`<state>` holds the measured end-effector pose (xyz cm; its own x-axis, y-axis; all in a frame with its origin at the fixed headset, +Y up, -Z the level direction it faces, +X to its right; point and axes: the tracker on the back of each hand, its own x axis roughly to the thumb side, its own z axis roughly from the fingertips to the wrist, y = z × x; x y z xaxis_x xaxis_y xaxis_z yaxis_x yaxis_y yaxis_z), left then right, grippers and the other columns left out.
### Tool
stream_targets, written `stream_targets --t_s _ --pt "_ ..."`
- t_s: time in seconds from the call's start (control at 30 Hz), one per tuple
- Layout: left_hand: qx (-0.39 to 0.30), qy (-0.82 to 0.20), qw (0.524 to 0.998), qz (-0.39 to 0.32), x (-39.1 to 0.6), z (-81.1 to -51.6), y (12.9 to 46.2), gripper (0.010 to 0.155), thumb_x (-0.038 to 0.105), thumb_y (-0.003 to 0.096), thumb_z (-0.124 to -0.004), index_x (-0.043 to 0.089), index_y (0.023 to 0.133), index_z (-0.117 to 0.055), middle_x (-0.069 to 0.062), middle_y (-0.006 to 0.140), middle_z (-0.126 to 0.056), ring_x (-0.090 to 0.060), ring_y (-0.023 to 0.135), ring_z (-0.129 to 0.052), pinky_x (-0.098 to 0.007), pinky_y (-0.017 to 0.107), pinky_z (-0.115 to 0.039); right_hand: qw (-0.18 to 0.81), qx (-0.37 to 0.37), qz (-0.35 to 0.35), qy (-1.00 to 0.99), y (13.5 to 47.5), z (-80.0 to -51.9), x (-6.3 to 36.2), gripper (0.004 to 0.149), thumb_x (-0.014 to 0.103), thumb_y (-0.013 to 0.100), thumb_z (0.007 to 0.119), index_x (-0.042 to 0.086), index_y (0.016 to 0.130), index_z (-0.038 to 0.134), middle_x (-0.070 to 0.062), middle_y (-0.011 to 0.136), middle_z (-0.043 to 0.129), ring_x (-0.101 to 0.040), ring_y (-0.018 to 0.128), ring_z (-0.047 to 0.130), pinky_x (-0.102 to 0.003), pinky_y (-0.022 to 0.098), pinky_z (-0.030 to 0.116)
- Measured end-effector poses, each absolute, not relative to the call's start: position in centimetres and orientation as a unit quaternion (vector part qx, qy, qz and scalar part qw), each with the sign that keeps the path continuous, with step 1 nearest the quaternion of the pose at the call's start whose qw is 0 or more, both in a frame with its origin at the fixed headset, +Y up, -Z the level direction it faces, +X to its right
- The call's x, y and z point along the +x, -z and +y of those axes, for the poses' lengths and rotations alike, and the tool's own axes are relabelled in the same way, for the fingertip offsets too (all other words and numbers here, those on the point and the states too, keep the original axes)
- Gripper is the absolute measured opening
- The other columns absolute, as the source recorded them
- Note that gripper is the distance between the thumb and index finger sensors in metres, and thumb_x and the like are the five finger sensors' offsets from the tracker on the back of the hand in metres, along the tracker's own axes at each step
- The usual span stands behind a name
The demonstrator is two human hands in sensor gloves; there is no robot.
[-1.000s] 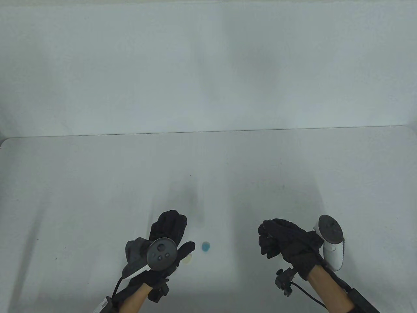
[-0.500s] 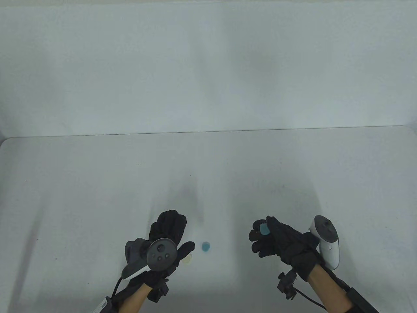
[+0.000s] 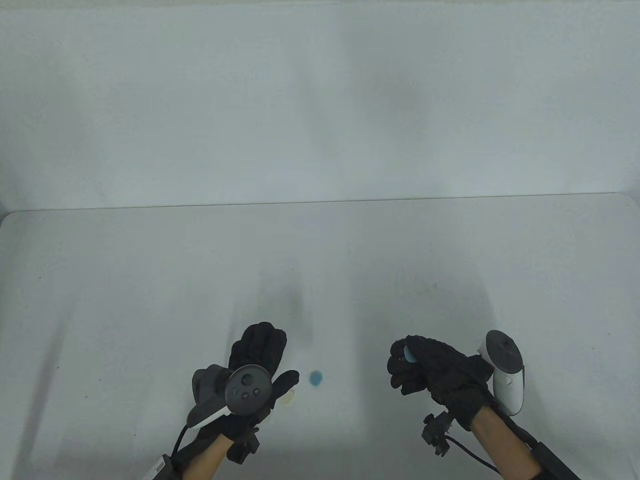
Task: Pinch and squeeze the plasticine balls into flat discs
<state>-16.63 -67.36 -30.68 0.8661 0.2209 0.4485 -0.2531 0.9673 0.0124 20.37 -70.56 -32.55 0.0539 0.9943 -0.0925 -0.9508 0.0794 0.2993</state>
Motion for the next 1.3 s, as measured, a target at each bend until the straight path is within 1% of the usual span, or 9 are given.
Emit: stream_targets --t_s 0.1,0.2,0.33,0.47,0.57,0.77,0.97,1.13,1.3 --pt "0.035 -0.127 0.965 -0.227 -16.6 -67.4 30.8 0.078 0.048 0.0541 -0.069 0.004 0.114 -0.046 -0.029 0.116 -0.040 -0.056 0.106 -0.044 -0.063 0.074 -0.046 0.729 0.100 0.164 -0.657 32.6 -70.9 20.3 0.085 0.064 0.058 0.055 -0.008 0.102 0.065 -0.026 0.087 0.089 -0.040 0.065 0.100 -0.036 0.043 0.093" --pt "0.036 -0.123 0.965 -0.228 -16.6 -67.3 30.7 0.077 0.048 0.0541 -0.069 0.004 0.114 -0.046 -0.029 0.116 -0.040 -0.056 0.106 -0.044 -0.063 0.073 -0.046 0.724 0.109 0.173 -0.659 32.6 -71.0 20.0 0.088 0.067 0.056 0.055 -0.007 0.103 0.064 -0.027 0.089 0.086 -0.042 0.068 0.098 -0.038 0.045 0.092" --pt "0.035 -0.127 0.965 -0.227 -16.7 -67.3 30.8 0.077 0.048 0.0541 -0.069 0.004 0.114 -0.046 -0.029 0.116 -0.040 -0.056 0.106 -0.044 -0.063 0.073 -0.046 0.712 0.105 0.169 -0.673 32.6 -70.9 20.0 0.079 0.062 0.059 0.059 -0.005 0.102 0.066 -0.026 0.088 0.088 -0.041 0.068 0.098 -0.038 0.044 0.092" --pt "0.038 -0.126 0.965 -0.228 -16.7 -67.2 30.7 0.078 0.048 0.0541 -0.069 0.004 0.114 -0.047 -0.029 0.116 -0.040 -0.056 0.106 -0.044 -0.063 0.073 -0.046 0.689 0.100 0.171 -0.697 32.7 -70.7 20.0 0.058 0.042 0.062 0.067 -0.002 0.101 0.067 -0.026 0.089 0.086 -0.042 0.071 0.096 -0.044 0.048 0.089" --pt "0.037 -0.124 0.965 -0.228 -16.6 -67.2 30.6 0.077 0.048 0.0541 -0.069 0.004 0.114 -0.047 -0.029 0.116 -0.040 -0.056 0.106 -0.044 -0.063 0.074 -0.046 0.680 0.084 0.163 -0.710 32.7 -70.7 20.1 0.046 0.031 0.062 0.066 0.001 0.097 0.073 -0.023 0.084 0.091 -0.040 0.067 0.098 -0.043 0.045 0.090" --pt "0.046 -0.127 0.964 -0.229 -16.9 -66.9 30.4 0.078 0.048 0.0540 -0.069 0.004 0.114 -0.046 -0.029 0.116 -0.040 -0.056 0.106 -0.044 -0.063 0.073 -0.046 0.664 0.075 0.161 -0.726 32.8 -70.6 19.9 0.043 0.033 0.062 0.067 0.008 0.095 0.079 -0.025 0.087 0.089 -0.042 0.067 0.098 -0.045 0.043 0.090" --pt "0.047 -0.128 0.964 -0.228 -17.2 -66.9 30.4 0.078 0.048 0.0541 -0.069 0.004 0.114 -0.046 -0.029 0.116 -0.040 -0.056 0.106 -0.044 -0.063 0.073 -0.046 0.620 0.069 0.165 -0.764 32.7 -70.1 18.9 0.045 0.036 0.063 0.065 0.011 0.099 0.076 -0.027 0.105 0.061 -0.046 0.081 0.082 -0.048 0.045 0.087" --pt "0.046 -0.129 0.963 -0.231 -17.1 -67.0 30.4 0.078 0.048 0.0539 -0.069 0.004 0.114 -0.047 -0.029 0.116 -0.040 -0.056 0.106 -0.044 -0.063 0.073 -0.046 0.557 0.076 0.166 -0.810 33.2 -69.2 17.6 0.046 0.032 0.063 0.065 0.007 0.101 0.073 -0.023 0.089 0.074 -0.035 0.065 0.090 -0.041 0.039 0.090" --pt "0.045 -0.130 0.963 -0.232 -17.0 -67.0 30.4 0.078 0.048 0.0539 -0.069 0.004 0.114 -0.047 -0.029 0.116 -0.040 -0.056 0.106 -0.044 -0.063 0.073 -0.046 0.502 0.076 0.135 -0.851 34.2 -68.4 16.2 0.047 0.030 0.057 0.076 0.001 0.093 0.081 -0.018 0.075 0.090 -0.023 0.048 0.100 -0.029 0.031 0.094"
